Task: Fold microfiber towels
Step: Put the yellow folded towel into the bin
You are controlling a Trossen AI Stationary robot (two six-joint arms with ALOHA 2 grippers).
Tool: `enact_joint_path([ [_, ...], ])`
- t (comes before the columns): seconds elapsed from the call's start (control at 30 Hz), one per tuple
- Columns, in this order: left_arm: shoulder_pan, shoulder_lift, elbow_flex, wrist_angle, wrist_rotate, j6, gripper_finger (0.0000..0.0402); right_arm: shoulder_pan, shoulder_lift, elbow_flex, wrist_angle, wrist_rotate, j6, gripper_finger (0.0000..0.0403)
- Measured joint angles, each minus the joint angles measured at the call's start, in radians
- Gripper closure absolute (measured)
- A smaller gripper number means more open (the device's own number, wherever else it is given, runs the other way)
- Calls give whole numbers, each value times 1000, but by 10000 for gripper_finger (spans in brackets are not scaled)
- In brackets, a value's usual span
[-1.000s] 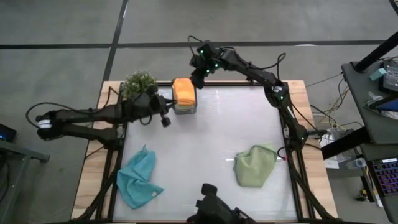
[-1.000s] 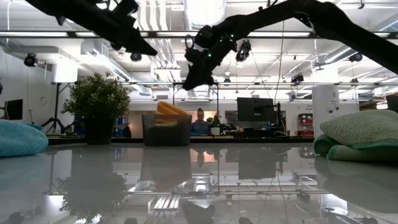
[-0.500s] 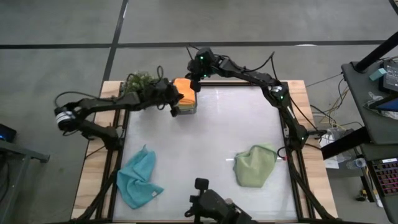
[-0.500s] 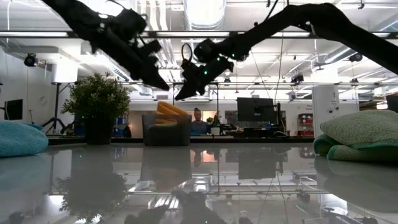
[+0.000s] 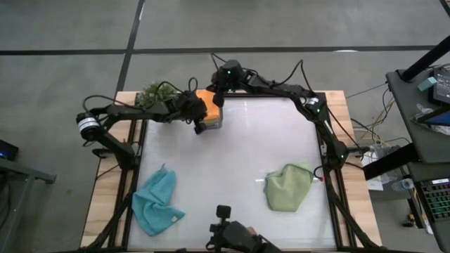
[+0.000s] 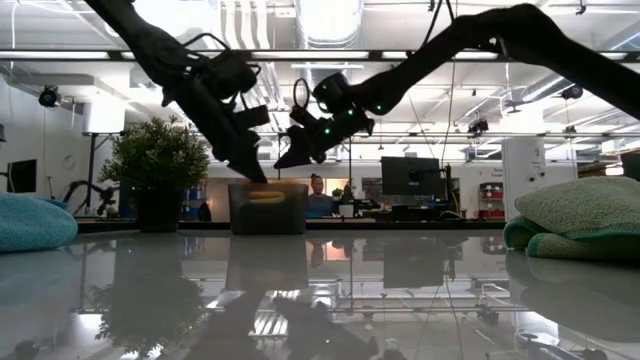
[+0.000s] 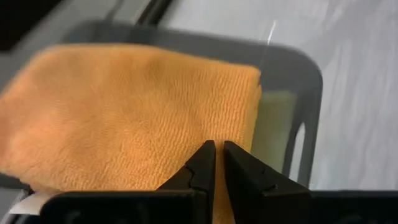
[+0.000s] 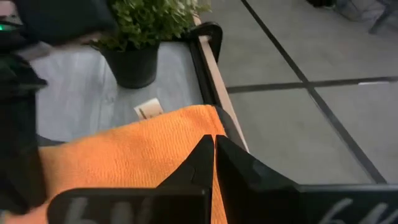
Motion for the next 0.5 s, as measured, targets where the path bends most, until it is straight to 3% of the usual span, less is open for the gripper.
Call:
enact_joint_path([
  [0.5, -3, -5, -6, -42, 20, -1, 382, 50, 14, -56, 152, 22, 60, 394],
])
